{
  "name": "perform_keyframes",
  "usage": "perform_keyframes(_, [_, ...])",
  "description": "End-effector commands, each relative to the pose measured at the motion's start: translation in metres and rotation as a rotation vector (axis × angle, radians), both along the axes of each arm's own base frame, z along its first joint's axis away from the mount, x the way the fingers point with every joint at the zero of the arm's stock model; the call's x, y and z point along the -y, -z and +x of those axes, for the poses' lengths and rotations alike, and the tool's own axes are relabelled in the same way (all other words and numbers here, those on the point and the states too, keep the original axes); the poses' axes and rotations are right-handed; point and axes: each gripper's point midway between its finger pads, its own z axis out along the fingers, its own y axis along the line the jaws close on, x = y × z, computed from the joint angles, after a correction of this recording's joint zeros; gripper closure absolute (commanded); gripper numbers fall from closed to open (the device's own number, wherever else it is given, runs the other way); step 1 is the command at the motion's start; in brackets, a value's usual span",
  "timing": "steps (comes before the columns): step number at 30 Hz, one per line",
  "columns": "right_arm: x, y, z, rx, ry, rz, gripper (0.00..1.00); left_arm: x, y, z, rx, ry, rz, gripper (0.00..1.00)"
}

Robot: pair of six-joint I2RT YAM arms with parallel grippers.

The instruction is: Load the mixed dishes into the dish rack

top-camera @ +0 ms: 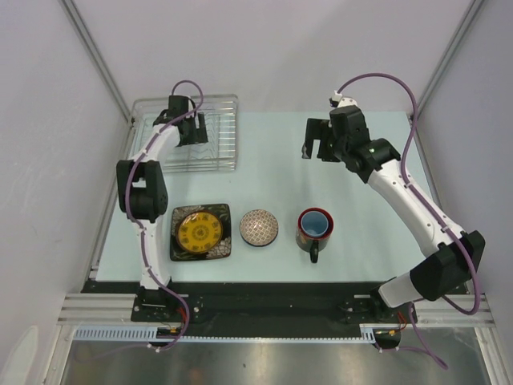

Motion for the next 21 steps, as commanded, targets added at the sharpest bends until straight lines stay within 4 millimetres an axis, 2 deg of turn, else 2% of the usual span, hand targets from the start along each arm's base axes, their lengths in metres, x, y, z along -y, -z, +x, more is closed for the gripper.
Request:
perform_keyframes(1, [-0.002,0.002,0.006,0.006,0.016,0.003,0.0,0.012,-0.012,0.016,0.04,0.028,-0.063,0.11])
perform_keyframes(3, [-0.004,0.003,0.008,0.005,0.011,0.004,0.0,0.018,-0.01,0.018,0.042,0.047,-0.077,0.12])
perform_keyframes(8, [-0.008,0.012,0.012,-0.017,0.009,-0.001,0.0,0.067,-0.013,0.009,0.053,0.199,-0.107,0.12])
perform_keyframes(9, [-0.008,0.014,0.013,-0.021,0.011,-0.004,0.0,0.073,-0.011,0.004,0.045,0.226,-0.094,0.11])
perform_keyframes(10, [-0.007,0.015,0.013,-0.026,0.014,-0.005,0.0,0.088,-0.009,-0.002,0.038,0.257,-0.088,0.11])
perform_keyframes(12, [-0.007,0.018,0.013,-0.031,0.015,-0.01,0.0,0.101,0.001,-0.015,0.009,0.284,-0.088,0.11])
perform_keyframes(14, [-0.006,0.021,0.012,-0.042,0.016,-0.016,0.0,0.117,0.001,-0.024,0.013,0.315,-0.095,0.11])
perform_keyframes(15, [-0.005,0.02,0.011,-0.04,0.022,-0.018,0.0,0.123,0.01,-0.032,-0.005,0.331,-0.103,0.11])
perform_keyframes(16, [-0.004,0.022,0.01,-0.045,0.022,-0.023,0.0,0.131,0.009,-0.038,-0.005,0.349,-0.105,0.11])
perform_keyframes(21, [0.0,0.025,0.008,-0.056,0.03,-0.04,0.0,0.15,0.025,-0.062,-0.057,0.401,-0.106,0.11])
